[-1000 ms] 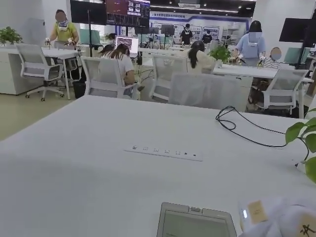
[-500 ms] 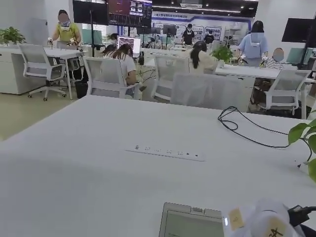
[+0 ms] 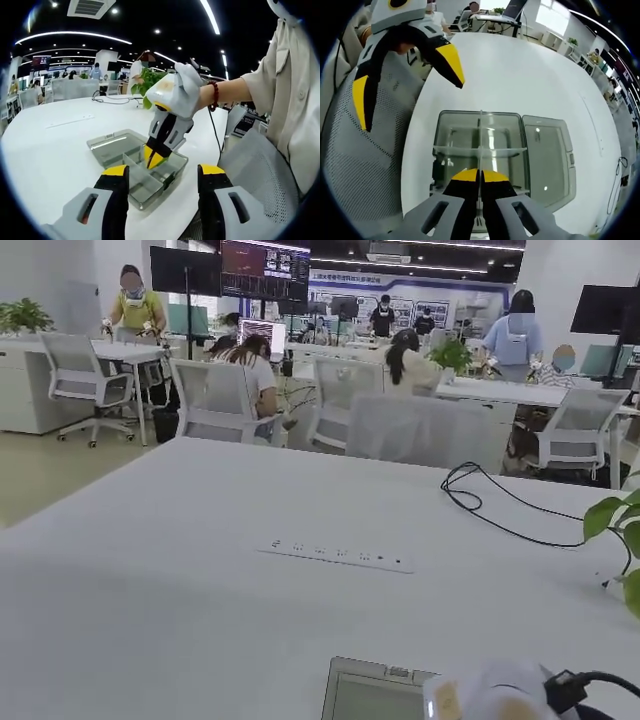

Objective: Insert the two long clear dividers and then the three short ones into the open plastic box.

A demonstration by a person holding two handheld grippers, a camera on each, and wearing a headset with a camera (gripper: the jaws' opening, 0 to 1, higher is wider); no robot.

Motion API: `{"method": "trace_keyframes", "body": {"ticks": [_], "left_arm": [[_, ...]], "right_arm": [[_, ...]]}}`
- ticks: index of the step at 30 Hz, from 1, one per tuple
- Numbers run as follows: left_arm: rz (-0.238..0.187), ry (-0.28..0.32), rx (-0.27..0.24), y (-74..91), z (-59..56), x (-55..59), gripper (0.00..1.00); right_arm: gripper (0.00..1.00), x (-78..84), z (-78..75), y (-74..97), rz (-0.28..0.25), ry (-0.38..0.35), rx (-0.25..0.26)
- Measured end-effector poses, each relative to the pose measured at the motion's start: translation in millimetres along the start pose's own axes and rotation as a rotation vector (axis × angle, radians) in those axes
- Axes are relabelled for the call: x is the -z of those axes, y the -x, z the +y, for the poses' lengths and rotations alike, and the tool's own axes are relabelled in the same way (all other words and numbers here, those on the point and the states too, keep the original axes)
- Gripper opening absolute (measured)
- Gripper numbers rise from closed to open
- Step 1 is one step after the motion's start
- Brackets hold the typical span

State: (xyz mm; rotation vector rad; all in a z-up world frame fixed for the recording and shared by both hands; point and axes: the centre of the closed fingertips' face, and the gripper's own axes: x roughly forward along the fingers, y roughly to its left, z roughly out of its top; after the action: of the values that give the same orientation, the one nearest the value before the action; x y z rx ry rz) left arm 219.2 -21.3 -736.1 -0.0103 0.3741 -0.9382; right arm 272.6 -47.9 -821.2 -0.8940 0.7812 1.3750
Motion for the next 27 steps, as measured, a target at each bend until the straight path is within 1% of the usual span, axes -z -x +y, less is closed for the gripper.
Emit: {"method": "trace_keyframes", "body": {"ticks": [7, 9, 12, 14, 19, 22, 24, 27], "left_arm": [[0.008, -0.011, 0.002, -0.6, -1.5, 1.1, 0.55], [0.008, -0.014, 0.002, -0.7, -1.8, 1.1, 0.55], [0.009, -0.018, 0.003, -0.8, -2.2, 0.9, 0.55], [0.008, -0.019, 0.001, -0.7, -1.8, 0.7, 0.55], [0.007, -0.023, -0.005, -0.4, -0.6, 0.5, 0.55], [0.013, -0.038, -0.013, -0.6, 0.1, 1.1, 0.56], [0.015, -0.04, -0.012, -0.9, -0.3, 1.6, 0.56], [0.014, -0.045, -0.016, -0.6, 0.8, 1.5, 0.57]], "right_arm": [[0.02, 3.1, 0.3, -4.3, 0.05, 0.004, -0.03], [0.02, 4.4, 1.0, -5.5, 0.075, 0.006, -0.045], [0.02, 7.3, 2.5, -9.8, 0.126, 0.035, -0.051], [0.02, 7.6, 2.7, -11.1, 0.14, 0.039, -0.053], [0.02, 8.8, 2.0, -10.7, 0.137, 0.031, -0.062], [0.02, 9.0, 2.2, -11.1, 0.137, 0.032, -0.068], [0.02, 11.8, 2.6, -13.6, 0.151, 0.044, -0.065], [0.02, 11.2, 2.5, -13.7, 0.151, 0.041, -0.068]]}}
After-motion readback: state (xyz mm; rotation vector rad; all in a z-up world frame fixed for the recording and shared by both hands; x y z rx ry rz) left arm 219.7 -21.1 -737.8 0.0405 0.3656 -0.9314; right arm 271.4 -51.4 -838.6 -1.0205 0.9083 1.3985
